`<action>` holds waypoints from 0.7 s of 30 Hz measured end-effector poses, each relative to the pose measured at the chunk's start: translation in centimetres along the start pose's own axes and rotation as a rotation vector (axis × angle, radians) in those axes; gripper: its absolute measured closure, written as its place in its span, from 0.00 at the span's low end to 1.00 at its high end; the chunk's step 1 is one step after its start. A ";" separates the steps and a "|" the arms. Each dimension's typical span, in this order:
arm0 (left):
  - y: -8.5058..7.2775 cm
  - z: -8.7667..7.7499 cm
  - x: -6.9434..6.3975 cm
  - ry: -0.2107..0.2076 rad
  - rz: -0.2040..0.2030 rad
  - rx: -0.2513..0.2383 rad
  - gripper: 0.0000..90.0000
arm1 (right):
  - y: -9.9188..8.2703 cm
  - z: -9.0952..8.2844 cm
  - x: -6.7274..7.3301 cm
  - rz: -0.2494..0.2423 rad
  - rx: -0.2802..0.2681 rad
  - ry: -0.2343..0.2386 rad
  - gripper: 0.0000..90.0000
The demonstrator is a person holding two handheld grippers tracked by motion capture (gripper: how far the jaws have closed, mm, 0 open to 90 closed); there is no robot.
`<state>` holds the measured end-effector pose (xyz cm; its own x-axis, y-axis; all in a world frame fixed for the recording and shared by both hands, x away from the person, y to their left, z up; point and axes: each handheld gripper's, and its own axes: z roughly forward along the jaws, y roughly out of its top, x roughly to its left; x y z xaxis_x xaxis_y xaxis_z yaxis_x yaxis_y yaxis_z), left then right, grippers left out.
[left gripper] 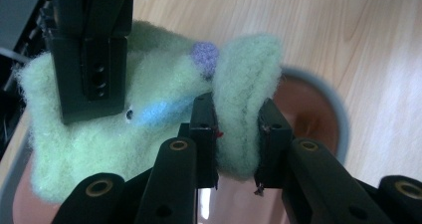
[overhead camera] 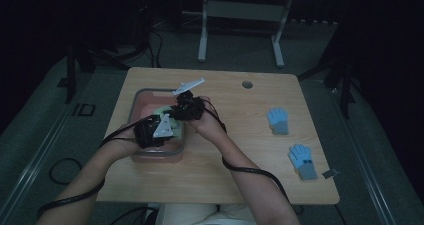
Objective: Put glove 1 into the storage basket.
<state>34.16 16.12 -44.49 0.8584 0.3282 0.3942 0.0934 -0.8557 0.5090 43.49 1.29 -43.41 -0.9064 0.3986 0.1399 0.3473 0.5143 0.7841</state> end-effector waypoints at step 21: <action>-2.7 5.9 2.0 -0.133 0.054 0.106 0.82 | -2.3 4.9 -3.2 0.099 0.109 -0.006 0.82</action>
<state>38.54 16.70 -49.55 0.9223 0.2303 0.3104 0.0914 -0.9104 0.4036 46.74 2.59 -48.63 -0.8647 0.4564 0.2096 0.4597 0.5512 0.6963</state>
